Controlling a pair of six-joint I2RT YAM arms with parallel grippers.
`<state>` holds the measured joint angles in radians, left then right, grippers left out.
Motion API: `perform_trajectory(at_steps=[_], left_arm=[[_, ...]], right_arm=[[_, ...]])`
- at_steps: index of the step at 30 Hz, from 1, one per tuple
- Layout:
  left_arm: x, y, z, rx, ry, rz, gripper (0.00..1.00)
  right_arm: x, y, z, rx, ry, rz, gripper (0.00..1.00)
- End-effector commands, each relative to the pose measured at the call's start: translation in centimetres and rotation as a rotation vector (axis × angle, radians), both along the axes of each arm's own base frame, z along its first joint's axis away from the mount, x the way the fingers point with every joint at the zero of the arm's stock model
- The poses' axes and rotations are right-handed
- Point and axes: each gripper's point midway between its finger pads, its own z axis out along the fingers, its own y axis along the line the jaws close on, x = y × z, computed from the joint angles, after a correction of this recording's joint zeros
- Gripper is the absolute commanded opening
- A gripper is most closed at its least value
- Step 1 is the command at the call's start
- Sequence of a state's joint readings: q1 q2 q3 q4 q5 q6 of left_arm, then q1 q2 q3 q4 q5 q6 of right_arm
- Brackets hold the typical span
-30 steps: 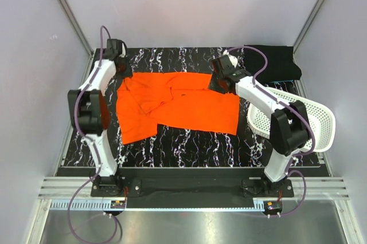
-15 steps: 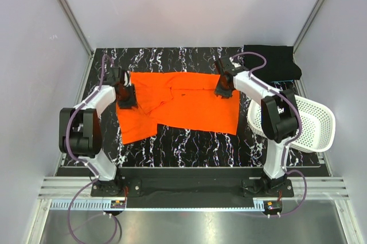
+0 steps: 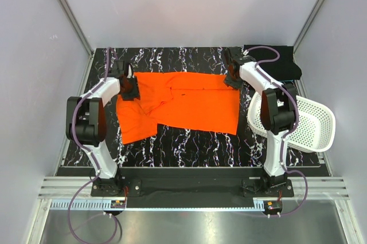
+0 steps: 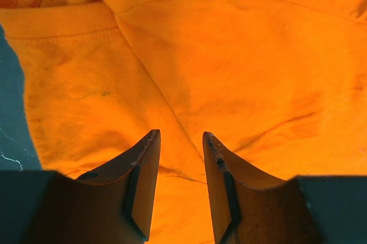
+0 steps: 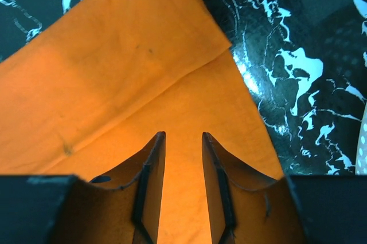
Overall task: Fold and stack the t-shirts
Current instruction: Fold the tshirt
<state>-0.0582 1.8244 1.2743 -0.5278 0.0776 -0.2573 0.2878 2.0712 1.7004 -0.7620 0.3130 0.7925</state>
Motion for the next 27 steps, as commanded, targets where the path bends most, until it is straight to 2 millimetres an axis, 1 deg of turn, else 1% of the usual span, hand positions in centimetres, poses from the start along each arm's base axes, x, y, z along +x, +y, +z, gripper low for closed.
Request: perform_trajectory(at_steps=[1,2,3,5,6,7,9,10,11,13,15,16,18,19,20,22,24,25,26,27], left_arm=[[2.0,0.6,0.7,0.042,-0.076,0.021,0.40],[2.4,0.6,0.6,0.041,-0.083,0.021,0.40],[2.5,0.7,0.0,0.047,-0.072,0.022,0.39],[3.1,1.0,-0.2,0.062,-0.075,0.034,0.38],[3.4,1.0,-0.6,0.060,-0.069,0.036,0.37],[4.0,1.5,-0.3,0.081,-0.082,0.055,0.35],[4.5,2.1,-0.4,0.091,-0.084,0.076,0.34],[5.0,2.4,-0.1,0.094,-0.095,0.084,0.34],[5.2,2.6,-0.1,0.093,-0.094,0.090,0.34],[6.0,3.0,0.5,0.100,-0.116,0.096,0.34],[6.5,3.2,0.5,0.105,-0.119,0.096,0.38],[7.0,3.5,0.9,0.106,-0.131,0.103,0.38],[7.4,3.5,0.8,0.102,-0.132,0.102,0.38],[7.8,3.7,1.0,0.102,-0.140,0.107,0.38],[7.8,3.8,0.8,0.103,-0.135,0.107,0.38],[8.3,4.2,1.0,0.103,-0.146,0.108,0.38],[8.6,4.2,0.5,0.102,-0.138,0.100,0.38],[9.0,4.3,0.8,0.098,-0.148,0.098,0.38],[9.1,4.3,0.2,0.100,-0.136,0.097,0.38],[9.1,4.3,0.0,0.101,-0.133,0.097,0.38]], right_arm=[[1.0,-1.7,0.1,-0.054,-0.005,-0.065,0.38],[1.2,-1.9,0.1,-0.060,-0.006,-0.060,0.37],[1.6,-1.9,0.3,-0.059,-0.012,-0.057,0.37],[1.9,-2.3,-0.2,-0.071,-0.003,-0.053,0.37],[2.2,-2.2,-0.1,-0.068,-0.008,-0.049,0.36],[2.3,-2.3,-0.5,-0.068,-0.002,-0.055,0.36],[2.5,-2.5,-0.4,-0.058,-0.009,-0.078,0.36],[2.3,-2.7,-0.5,-0.058,0.000,-0.090,0.36],[2.4,-3.1,-0.4,-0.049,-0.010,-0.128,0.36],[2.3,-3.4,-0.1,-0.037,-0.014,-0.161,0.37],[2.5,-3.7,0.2,-0.036,-0.030,-0.207,0.38],[2.5,-3.9,0.1,-0.037,-0.030,-0.221,0.38],[2.8,-4.0,0.1,-0.028,-0.030,-0.237,0.38],[2.6,-4.0,-0.5,-0.034,-0.008,-0.243,0.39],[2.6,-4.2,-0.7,-0.040,-0.002,-0.254,0.38],[2.6,-4.4,-0.9,-0.049,0.005,-0.272,0.39],[2.6,-4.7,-1.1,-0.059,0.003,-0.287,0.38],[2.6,-5.1,-1.4,-0.061,0.008,-0.298,0.38],[2.6,-5.1,-1.5,-0.055,0.012,-0.300,0.38],[2.8,-5.2,-1.5,-0.051,0.010,-0.305,0.38]])
